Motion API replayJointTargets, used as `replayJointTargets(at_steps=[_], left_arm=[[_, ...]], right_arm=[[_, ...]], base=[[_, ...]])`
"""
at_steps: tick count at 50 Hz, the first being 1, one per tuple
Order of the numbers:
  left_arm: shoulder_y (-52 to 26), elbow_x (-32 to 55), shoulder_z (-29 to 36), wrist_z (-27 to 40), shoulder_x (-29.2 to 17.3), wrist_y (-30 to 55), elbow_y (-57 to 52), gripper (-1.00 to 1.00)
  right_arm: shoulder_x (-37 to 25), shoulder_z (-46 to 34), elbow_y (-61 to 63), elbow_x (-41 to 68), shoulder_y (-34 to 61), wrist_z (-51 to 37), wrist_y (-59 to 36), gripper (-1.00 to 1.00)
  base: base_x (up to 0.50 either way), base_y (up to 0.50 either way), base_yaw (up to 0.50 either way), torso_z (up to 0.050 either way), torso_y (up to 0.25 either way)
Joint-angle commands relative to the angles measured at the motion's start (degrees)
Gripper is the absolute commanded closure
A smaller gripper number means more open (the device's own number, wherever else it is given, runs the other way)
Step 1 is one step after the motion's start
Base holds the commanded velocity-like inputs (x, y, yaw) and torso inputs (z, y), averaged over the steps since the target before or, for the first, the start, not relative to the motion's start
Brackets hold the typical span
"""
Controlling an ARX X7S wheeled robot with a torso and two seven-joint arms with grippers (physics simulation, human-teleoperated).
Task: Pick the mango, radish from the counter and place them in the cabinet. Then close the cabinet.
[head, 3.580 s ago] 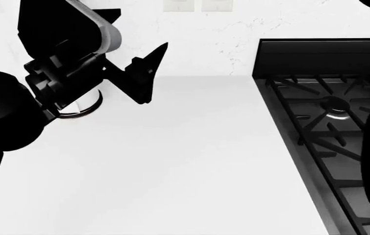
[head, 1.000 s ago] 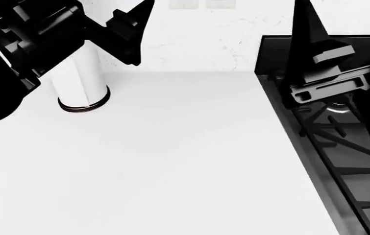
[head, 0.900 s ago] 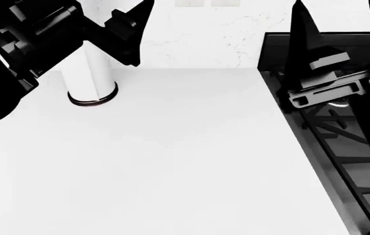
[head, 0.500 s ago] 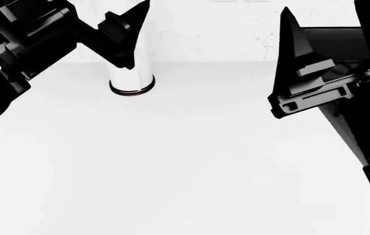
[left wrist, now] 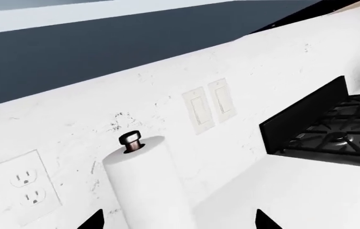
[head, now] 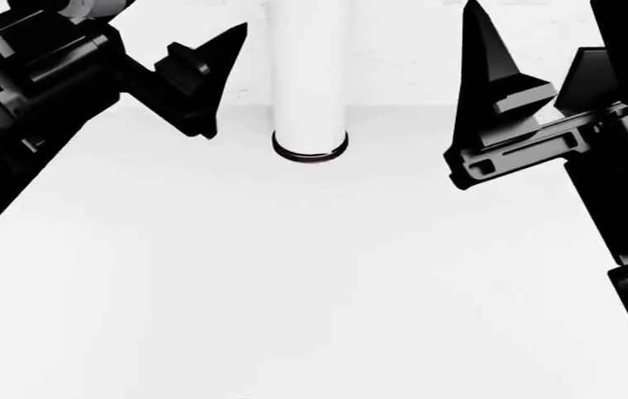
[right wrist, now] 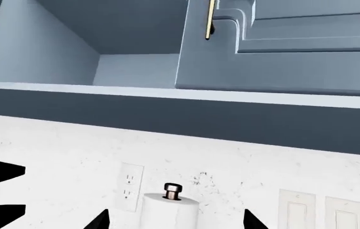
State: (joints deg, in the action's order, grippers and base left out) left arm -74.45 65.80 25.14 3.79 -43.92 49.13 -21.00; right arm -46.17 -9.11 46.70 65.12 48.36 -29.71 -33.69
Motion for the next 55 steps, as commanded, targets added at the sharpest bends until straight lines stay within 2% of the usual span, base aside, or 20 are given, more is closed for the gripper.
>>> replayJointTargets(at_steps=[1, 21, 40, 55], left_arm=[[0.5, 1.1, -0.4, -0.8, -1.1, 0.1, -0.4, -1.0], [-0.7, 0.5, 0.0, 0.7, -0.4, 0.8, 1.4, -1.0], [-1.7, 0.4, 0.0, 0.5, -0.5, 0.8, 1.6, -1.0], [-1.4, 0.5, -0.2, 0.7, -0.6, 0.3, 1.4, -1.0]], right_arm=[[0.4, -0.3, -0.7, 0.5, 1.2, -0.3, -0.2, -1.0], [0.0, -0.3, -0.6, 0.7, 2.1, 0.0, -0.1, -1.0], [-0.4, -1.1, 0.2, -0.6, 3.2, 1.0, -0.3, -1.0], [-0.8, -0.7, -0.3, 0.5, 3.1, -0.8, -0.7, -1.0]], base=[[0.0, 0.0, 0.5, 0.0, 0.0], [0.0, 0.0, 0.5, 0.0, 0.0], [0.38, 0.28, 0.0, 0.0, 0.0], [0.05, 0.43, 0.0, 0.0, 0.0]])
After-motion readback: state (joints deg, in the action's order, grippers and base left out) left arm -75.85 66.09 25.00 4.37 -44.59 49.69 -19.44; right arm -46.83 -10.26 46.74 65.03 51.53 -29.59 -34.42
